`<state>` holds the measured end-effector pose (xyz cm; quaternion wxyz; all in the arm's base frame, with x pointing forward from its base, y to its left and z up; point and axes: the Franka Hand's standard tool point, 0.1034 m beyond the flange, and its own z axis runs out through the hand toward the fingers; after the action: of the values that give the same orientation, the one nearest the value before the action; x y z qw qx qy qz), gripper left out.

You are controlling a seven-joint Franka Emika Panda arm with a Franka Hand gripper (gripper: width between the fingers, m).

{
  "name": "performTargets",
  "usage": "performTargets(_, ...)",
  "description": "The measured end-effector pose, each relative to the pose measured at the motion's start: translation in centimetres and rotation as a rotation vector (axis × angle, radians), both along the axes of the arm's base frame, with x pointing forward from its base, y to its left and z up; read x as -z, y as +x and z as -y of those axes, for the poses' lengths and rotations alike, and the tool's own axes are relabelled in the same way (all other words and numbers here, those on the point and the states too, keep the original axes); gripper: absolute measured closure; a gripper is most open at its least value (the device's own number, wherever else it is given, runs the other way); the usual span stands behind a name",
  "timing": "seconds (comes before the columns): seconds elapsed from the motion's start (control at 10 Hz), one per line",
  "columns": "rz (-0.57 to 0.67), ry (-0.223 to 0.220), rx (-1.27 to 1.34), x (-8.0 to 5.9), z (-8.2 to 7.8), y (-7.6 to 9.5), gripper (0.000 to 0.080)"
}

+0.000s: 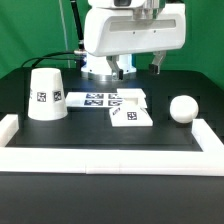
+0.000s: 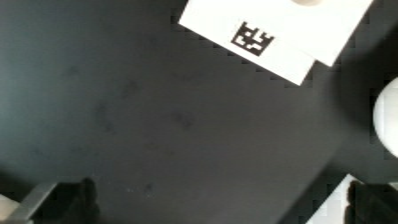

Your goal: Assemble lamp

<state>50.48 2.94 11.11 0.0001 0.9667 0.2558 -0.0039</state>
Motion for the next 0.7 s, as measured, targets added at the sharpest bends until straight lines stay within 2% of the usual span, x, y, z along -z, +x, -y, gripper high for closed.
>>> performTargets(0.1,0.006,0.018,0.079,0.2,0.5,-0.6,0.0100)
performTargets(0.3,-0.019,0.016,0.244,1.1,0.4,-2.9,0.0100)
performTargets(0.4,-0.036,0.025,0.294,1.7,0.6,-3.5,0.0100)
performTargets(0.7,-0.051,0.045,0.353,2.3,0.6,-3.9,0.0100)
